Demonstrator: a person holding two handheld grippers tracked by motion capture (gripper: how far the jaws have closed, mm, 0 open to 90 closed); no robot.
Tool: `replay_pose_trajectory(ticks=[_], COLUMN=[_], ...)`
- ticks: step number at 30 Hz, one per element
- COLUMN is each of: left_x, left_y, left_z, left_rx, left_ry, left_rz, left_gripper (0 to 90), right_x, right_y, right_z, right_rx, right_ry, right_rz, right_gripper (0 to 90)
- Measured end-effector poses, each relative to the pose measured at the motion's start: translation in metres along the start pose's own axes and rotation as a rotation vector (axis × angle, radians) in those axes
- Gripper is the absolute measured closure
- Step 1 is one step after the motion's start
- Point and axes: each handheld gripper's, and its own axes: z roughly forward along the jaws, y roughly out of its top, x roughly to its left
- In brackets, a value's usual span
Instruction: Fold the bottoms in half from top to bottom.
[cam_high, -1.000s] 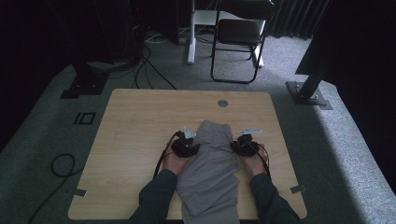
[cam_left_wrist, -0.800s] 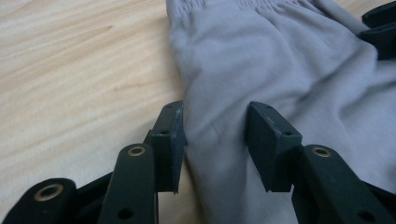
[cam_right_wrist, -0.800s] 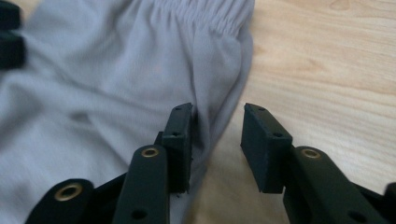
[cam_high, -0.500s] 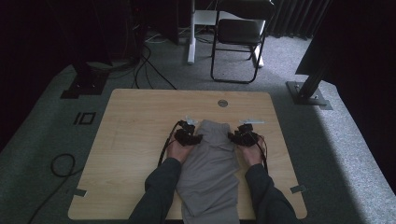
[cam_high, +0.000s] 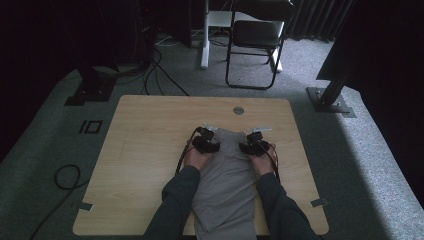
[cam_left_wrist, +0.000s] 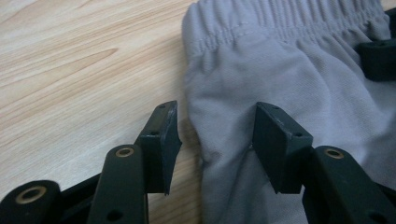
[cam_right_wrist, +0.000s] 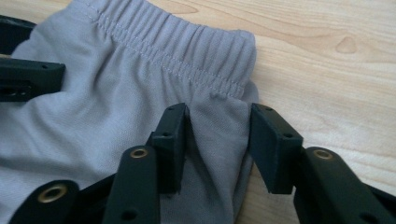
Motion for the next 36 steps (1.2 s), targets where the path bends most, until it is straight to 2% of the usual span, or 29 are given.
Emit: replay_pose_trajectory(ticks=[3, 6, 8, 11, 13, 15, 19, 22, 25, 28, 31, 36], left_x=[-0.003, -0.005, -0.005, -0.005, -0.004, -0.003, 0.008, 0.011, 0.011, 0.013, 0.012, 0.002], left_y=[0.000, 0.000, 0.000, 0.000, 0.000, 0.001, 0.009, 0.019, 0.031, 0.037, 0.035, 0.012], left_z=[0.000, -0.001, -0.001, -0.002, -0.003, -0.006, -0.023, -0.038, -0.055, -0.068, -0.077, -0.092], left_rx=[0.000, 0.002, 0.006, 0.015, 0.025, 0.028, -0.036, -0.095, -0.147, -0.175, -0.178, -0.160], left_ry=[-0.008, -0.022, -0.034, -0.066, -0.070, -0.063, -0.057, -0.059, -0.054, -0.061, -0.071, -0.088], left_rz=[0.009, 0.014, 0.020, 0.014, 0.007, 0.011, -0.004, -0.016, -0.004, -0.002, 0.021, 0.071], left_gripper=[58.4, 65.8, 70.9, 81.3, 85.3, 86.8, 87.0, 87.0, 87.0, 87.0, 87.1, 87.0], right_x=[0.002, 0.003, 0.003, 0.001, -0.001, -0.006, -0.016, -0.019, -0.019, -0.019, -0.017, -0.007], right_y=[0.003, 0.004, 0.005, 0.006, 0.008, 0.010, 0.018, 0.031, 0.045, 0.053, 0.050, 0.030], right_z=[0.002, 0.003, 0.003, 0.003, 0.005, 0.006, -0.003, -0.015, -0.030, -0.042, -0.051, -0.069], right_rx=[0.011, 0.014, 0.013, 0.019, 0.023, 0.020, -0.029, -0.073, -0.129, -0.163, -0.172, -0.158], right_ry=[-0.025, -0.035, -0.040, -0.017, 0.013, 0.052, 0.121, 0.147, 0.157, 0.181, 0.211, 0.280], right_rz=[-0.030, -0.021, -0.013, -0.001, -0.002, 0.010, 0.067, 0.064, 0.049, 0.054, 0.049, 0.008], right_gripper=[59.4, 64.6, 71.5, 84.6, 86.7, 87.1, 87.1, 87.1, 87.1, 87.1, 87.0, 86.7])
